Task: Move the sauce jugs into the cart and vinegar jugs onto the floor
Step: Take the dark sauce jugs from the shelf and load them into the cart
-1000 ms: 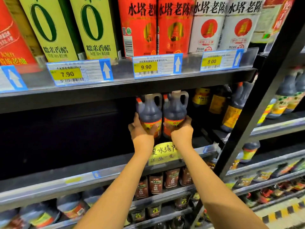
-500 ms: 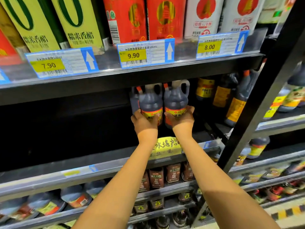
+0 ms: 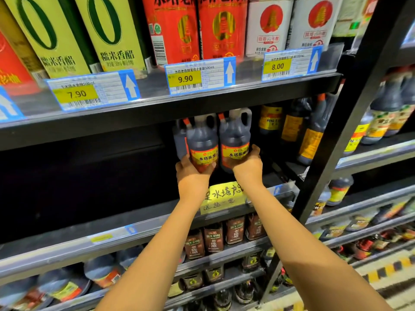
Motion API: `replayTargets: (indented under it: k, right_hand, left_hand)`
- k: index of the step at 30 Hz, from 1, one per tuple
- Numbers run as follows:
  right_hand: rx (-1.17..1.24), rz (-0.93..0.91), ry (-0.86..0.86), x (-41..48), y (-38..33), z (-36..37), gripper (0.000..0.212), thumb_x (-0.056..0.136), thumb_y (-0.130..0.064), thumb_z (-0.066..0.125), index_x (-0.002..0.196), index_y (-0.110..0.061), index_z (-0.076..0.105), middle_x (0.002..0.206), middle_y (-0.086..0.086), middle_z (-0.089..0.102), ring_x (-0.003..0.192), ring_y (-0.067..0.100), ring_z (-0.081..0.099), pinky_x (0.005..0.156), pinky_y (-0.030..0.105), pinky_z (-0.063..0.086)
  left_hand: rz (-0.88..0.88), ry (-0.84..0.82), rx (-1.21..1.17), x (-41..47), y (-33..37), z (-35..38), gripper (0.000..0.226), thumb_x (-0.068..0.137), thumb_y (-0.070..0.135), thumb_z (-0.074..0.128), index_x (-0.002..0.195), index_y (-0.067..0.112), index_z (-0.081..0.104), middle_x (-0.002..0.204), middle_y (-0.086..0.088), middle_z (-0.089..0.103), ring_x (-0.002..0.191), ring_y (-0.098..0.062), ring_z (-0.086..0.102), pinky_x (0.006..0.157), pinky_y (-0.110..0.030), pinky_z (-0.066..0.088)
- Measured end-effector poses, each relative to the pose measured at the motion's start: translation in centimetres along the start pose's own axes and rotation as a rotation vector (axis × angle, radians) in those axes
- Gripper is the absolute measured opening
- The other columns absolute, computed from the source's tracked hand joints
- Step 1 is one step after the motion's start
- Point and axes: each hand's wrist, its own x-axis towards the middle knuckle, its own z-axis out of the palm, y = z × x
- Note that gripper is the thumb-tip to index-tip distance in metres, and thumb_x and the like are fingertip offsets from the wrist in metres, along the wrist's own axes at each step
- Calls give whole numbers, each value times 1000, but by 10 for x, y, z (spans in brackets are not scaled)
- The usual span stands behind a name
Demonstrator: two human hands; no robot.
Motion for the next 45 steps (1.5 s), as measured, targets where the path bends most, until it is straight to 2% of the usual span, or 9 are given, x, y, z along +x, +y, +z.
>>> replayTargets:
  k: [3,6,12,17,22,26,30,36,45]
  right_hand:
    - [-34,46,-15,0,-3,-7,78,72,-11,75,138,-9,31,118,16,59,106,32,59,72,29,45]
    - [-84,40,-55,-3,-4,-13,76,76,-14,74,139,-11,31,120,14,60,106,31,59,72,29,43]
    - [-90,64,-164,-12,-5,-14,72,75,-20,79,133,-9,39,123,11,61,113,29,57,82,27,40]
    - [-7,89,-193,-5,-6,-15,67,73,-11,80,129,-8,43,115,5,58,100,17,53,81,23,40]
    - [-40,154,-250,21,-7,-5,72,72,-24,80,132,-14,41,131,6,55,123,23,52,99,28,42]
    - [-210,155,-241,31,-10,-2,91,64,-37,84,136,-13,35,140,7,49,130,27,46,105,34,40]
    - [-206,128,-209,33,-8,-4,102,49,-40,90,133,-14,40,133,8,55,122,28,54,99,41,47]
    - [-166,123,-157,33,-7,-8,82,57,-31,89,124,-13,44,122,9,61,112,29,59,92,39,49]
    - [-102,102,-245,35,-5,-17,78,58,-22,89,123,-14,46,121,7,62,110,27,59,95,42,49]
  left_hand:
    - [-14,-38,-17,11,-5,-12,81,74,42,76,137,8,36,138,-12,42,123,-30,47,92,-32,41]
    - [-84,-147,-48,35,-11,-16,114,66,50,79,150,11,12,155,-9,25,139,-27,31,110,-35,33]
    - [-124,-289,-182,51,-29,-9,139,55,49,86,150,17,-11,157,-6,20,141,-24,29,113,-39,30]
    - [-103,-292,-275,55,-33,1,139,46,44,91,151,20,2,150,-2,36,132,-20,42,107,-35,37]
    - [-89,-308,-325,60,-40,1,142,28,63,89,145,27,18,144,1,44,126,-16,49,104,-42,43]
    - [-38,-321,-346,63,-41,0,130,29,59,90,138,25,29,134,6,53,117,-10,55,101,-41,46]
    - [-12,-351,-384,64,-42,1,120,32,54,92,134,26,36,129,7,58,112,-8,59,98,-41,49]
    - [-9,-409,-408,61,-40,3,110,38,46,92,133,24,39,124,4,62,108,-11,62,94,-38,51]
    - [-13,-454,-392,59,-41,0,91,59,24,89,136,23,40,124,2,61,110,-14,61,85,-26,51]
